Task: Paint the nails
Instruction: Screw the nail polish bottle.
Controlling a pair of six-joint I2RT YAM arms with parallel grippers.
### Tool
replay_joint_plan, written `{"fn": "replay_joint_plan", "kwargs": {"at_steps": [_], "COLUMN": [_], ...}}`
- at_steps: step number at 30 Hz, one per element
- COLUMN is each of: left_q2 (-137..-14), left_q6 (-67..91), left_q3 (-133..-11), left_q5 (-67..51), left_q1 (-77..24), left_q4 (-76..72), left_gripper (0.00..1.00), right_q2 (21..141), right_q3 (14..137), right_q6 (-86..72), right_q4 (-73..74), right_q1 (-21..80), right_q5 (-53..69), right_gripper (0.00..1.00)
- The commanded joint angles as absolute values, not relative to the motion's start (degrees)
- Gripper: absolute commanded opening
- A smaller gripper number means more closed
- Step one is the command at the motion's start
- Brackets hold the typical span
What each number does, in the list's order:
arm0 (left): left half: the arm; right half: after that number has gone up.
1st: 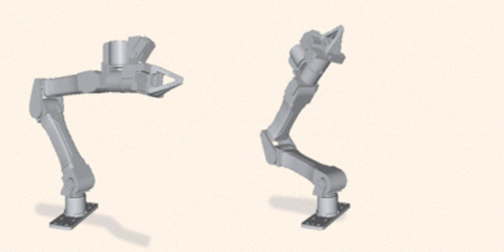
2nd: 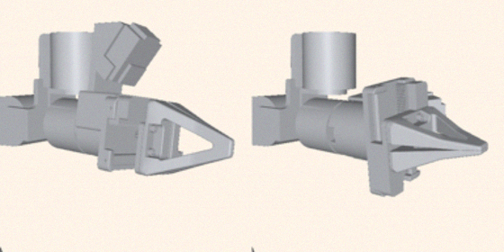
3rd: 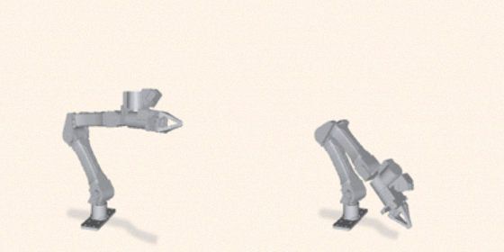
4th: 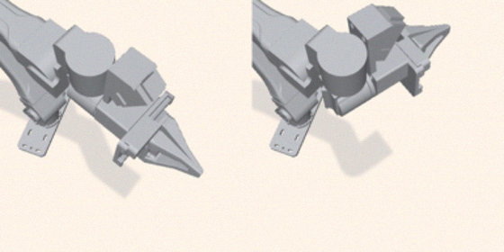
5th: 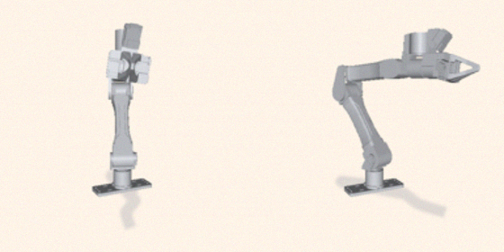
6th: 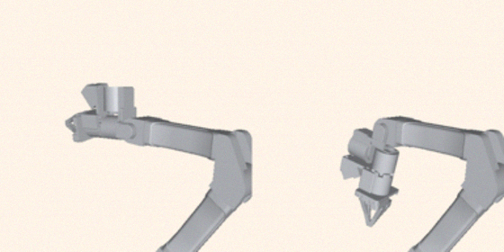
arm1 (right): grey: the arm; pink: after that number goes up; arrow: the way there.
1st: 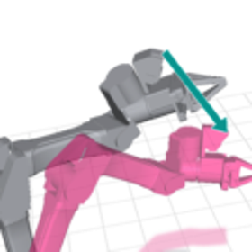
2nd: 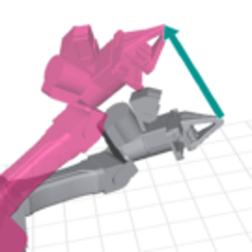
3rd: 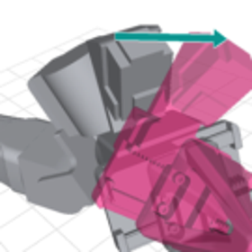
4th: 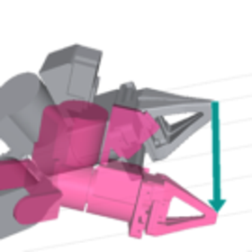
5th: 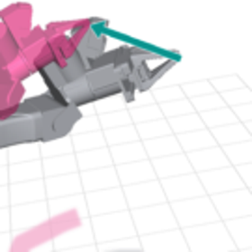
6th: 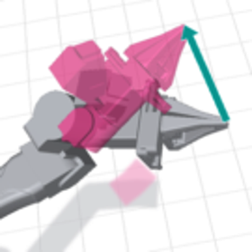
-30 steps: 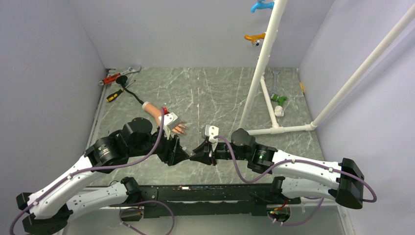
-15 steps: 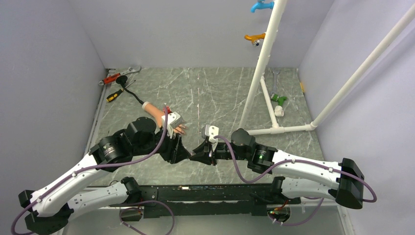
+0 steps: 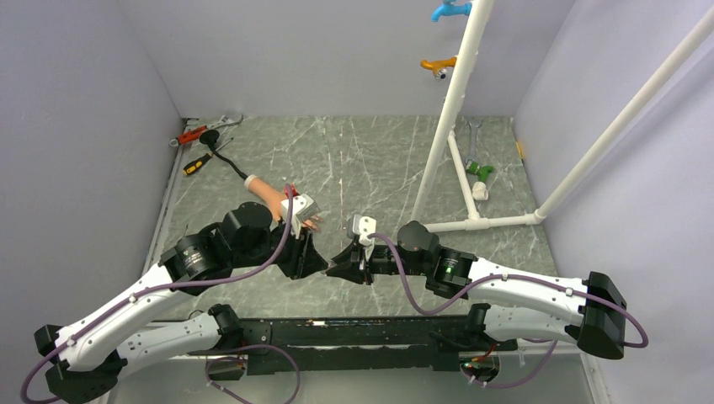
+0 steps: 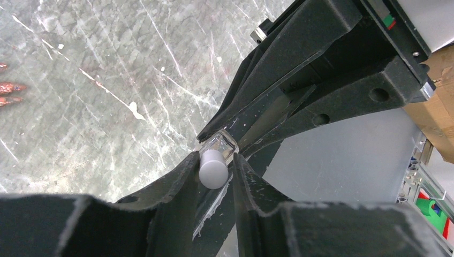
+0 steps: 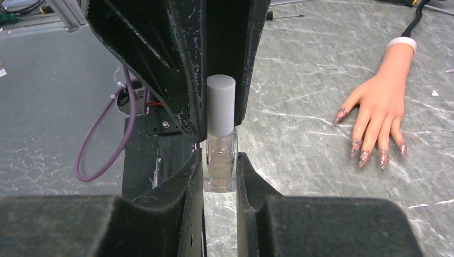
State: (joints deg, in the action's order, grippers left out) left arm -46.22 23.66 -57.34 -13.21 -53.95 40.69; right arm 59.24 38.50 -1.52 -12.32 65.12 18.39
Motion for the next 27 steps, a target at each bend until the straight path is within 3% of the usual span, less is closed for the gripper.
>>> {"fn": "replay_joint_plan", "kwargs": {"at_steps": [1, 6, 14, 27], "left_q2": [-46.2, -46.3, -45.5, -43.8], "left_q6": [23.7, 23.0, 19.0, 10.9], "left_q3": [-56.8, -56.5, -55.9, -55.6], "left_q5": [-14.0, -14.1, -17.4, -25.6], "left_q1": [-54.4, -54.6, -54.8, -54.8], "left_q4": [38.2, 38.2, 38.0, 37.3], "left_gripper": [0.30, 0.18, 0.08, 0.06], "right_q2": [58.6, 58.6, 58.9, 58.0], "right_q3": [39.5, 39.4, 39.5, 39.0], "right_q6": [-1.5, -1.5, -1.5, -1.4], "right_q4": [-15.3, -15.4, -15.3, -16.3], "right_q1": [65.1, 65.1, 65.1, 65.1], "right_q5": [18.1, 18.0, 18.5, 23.8], "right_gripper": [0.00, 0.00, 0.00, 0.00]}}
